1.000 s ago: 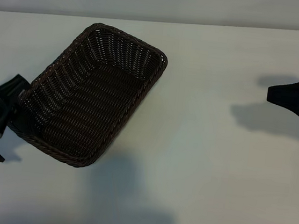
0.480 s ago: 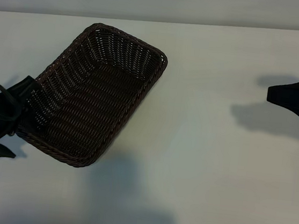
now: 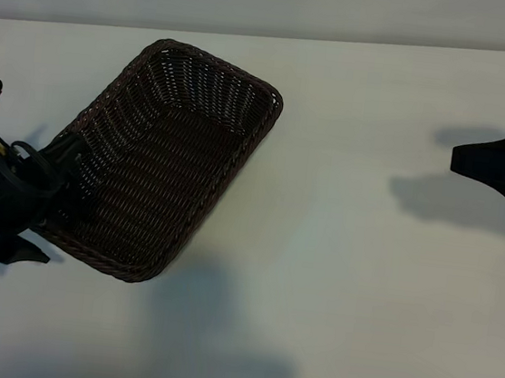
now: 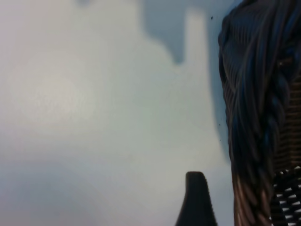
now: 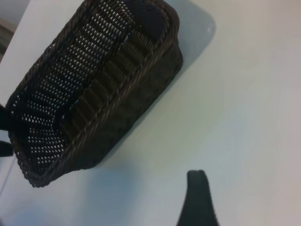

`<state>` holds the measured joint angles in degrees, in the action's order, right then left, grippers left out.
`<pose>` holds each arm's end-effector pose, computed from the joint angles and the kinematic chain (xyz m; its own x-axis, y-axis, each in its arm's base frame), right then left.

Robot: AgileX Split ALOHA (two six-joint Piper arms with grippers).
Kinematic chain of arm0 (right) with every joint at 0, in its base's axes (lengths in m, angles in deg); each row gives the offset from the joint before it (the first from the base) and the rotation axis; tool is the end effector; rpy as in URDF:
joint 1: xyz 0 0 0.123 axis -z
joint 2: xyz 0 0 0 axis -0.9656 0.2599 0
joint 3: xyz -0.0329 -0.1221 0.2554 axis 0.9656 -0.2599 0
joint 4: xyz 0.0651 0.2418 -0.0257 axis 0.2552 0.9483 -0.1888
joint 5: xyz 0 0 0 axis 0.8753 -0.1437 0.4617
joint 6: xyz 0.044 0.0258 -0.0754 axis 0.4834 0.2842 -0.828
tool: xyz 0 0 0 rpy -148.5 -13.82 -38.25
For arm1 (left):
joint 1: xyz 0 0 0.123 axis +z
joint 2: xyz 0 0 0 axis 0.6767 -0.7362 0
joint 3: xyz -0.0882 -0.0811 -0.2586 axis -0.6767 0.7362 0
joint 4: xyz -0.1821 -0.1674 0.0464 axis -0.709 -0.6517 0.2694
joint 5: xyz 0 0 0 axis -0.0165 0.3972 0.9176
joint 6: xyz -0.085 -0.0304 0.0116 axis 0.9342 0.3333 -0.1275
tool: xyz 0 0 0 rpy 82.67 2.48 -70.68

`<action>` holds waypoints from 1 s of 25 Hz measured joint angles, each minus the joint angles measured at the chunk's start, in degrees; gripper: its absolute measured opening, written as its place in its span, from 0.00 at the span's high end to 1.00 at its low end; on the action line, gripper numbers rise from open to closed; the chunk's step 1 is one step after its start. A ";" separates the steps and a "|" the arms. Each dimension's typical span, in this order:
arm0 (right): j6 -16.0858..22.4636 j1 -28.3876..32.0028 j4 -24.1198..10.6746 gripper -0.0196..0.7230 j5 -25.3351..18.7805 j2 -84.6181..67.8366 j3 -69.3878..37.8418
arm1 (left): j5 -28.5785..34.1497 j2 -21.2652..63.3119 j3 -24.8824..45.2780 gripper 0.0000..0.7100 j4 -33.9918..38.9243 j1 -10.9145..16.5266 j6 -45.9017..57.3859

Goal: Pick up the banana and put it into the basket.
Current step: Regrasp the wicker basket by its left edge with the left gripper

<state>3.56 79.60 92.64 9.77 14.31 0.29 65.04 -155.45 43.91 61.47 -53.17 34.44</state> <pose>0.2258 0.0419 0.2641 -0.7517 0.0476 -0.6578 -0.3792 0.7848 0.4902 0.2358 -0.0556 0.1948 -0.5610 -0.8276 0.0153 -0.7979 0.5358 -0.2762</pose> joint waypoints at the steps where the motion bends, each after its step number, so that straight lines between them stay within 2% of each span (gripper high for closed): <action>1: 0.00 0.00 0.00 0.25 0.00 0.00 0.00 | -0.49 -0.42 0.06 0.21 0.00 0.00 0.00; 21: 0.00 0.00 0.00 0.24 -0.05 0.00 0.00 | -7.73 -9.18 0.11 0.21 -0.09 -0.14 0.05; 23: 0.00 0.00 0.00 0.24 -0.05 0.00 0.00 | -7.84 -9.18 0.11 0.23 -0.09 -0.16 0.05; 25: 0.00 0.00 0.00 0.24 -0.05 0.00 0.00 | -7.58 -9.18 0.17 0.30 -0.02 -0.16 0.05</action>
<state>3.56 79.60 92.64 9.72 14.31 0.29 57.46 -164.63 44.08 61.45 -53.33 34.50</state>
